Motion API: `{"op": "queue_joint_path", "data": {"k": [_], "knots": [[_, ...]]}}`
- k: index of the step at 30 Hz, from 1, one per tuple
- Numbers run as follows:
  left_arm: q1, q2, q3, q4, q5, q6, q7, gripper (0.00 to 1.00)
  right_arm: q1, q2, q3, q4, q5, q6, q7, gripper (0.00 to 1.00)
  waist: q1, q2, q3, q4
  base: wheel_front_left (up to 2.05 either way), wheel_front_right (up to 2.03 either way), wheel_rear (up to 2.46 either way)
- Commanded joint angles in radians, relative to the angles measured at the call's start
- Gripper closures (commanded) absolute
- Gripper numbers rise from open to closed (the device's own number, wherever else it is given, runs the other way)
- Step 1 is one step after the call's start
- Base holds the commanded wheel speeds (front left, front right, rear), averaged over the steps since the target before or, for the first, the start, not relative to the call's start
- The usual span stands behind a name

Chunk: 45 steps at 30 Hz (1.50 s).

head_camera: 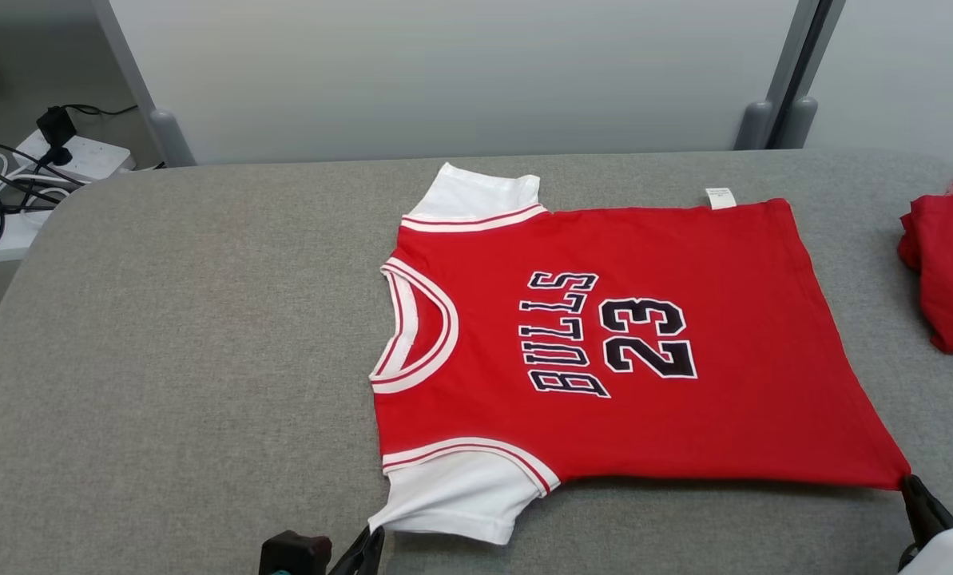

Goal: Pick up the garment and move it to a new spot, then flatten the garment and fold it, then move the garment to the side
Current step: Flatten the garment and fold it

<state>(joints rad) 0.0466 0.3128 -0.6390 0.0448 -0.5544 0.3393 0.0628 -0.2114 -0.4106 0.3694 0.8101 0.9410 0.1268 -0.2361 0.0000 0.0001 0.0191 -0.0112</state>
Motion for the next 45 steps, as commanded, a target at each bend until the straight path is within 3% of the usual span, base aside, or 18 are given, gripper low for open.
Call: {"op": "queue_joint_path", "data": {"k": [1, 11, 19, 23, 28, 37, 45], "knots": [[-0.011, 0.032, 0.036, -0.079, 0.011, 0.023, 0.015, 1.00, 0.026, -0.054, 0.016, -0.041, 0.000, 0.004, -0.011, 1.00, 0.0000, -0.0001, -0.004, 0.000, 0.00, 0.00, 0.00], [0.089, 0.113, 0.029, -0.284, 0.010, 0.086, 0.120, 1.00, 0.163, -0.137, -0.003, -0.169, 0.006, 0.004, 0.048, 1.00, 0.0000, -0.0001, -0.026, 0.016, 0.00, 0.00, 0.00], [0.125, 0.182, 0.029, -0.429, 0.035, 0.132, 0.200, 1.00, 0.302, -0.167, -0.115, -0.284, 0.006, 0.004, 0.107, 1.00, 0.0000, -0.0001, -0.039, 0.033, 0.00, 0.00, 0.00], [0.105, 0.164, 0.029, -0.430, 0.036, 0.132, 0.190, 1.00, 0.308, -0.149, -0.195, -0.334, -0.033, 0.004, 0.136, 1.00, 0.0000, -0.0001, -0.035, 0.019, 0.00, 0.00, 0.00], [0.025, 0.117, 0.029, -0.369, 0.033, 0.094, 0.145, 1.00, 0.254, -0.089, -0.267, -0.347, -0.098, 0.004, 0.191, 1.00, 0.0000, -0.0001, -0.025, 0.013, 0.00, 0.00, 0.00], [-0.126, 0.046, 0.036, -0.227, 0.032, 0.034, 0.083, 1.00, 0.072, 0.008, -0.363, -0.249, -0.238, 0.004, 0.287, 1.00, 0.0000, -0.0001, 0.019, 0.021, 0.00, 0.00, 0.00], [-0.271, -0.010, 0.042, -0.098, 0.029, -0.010, 0.055, 1.00, -0.091, 0.046, -0.369, -0.153, -0.313, 0.004, 0.328, 1.00, 0.0000, -0.0001, 0.074, 0.039, 0.00, 0.00, 0.00]]}}
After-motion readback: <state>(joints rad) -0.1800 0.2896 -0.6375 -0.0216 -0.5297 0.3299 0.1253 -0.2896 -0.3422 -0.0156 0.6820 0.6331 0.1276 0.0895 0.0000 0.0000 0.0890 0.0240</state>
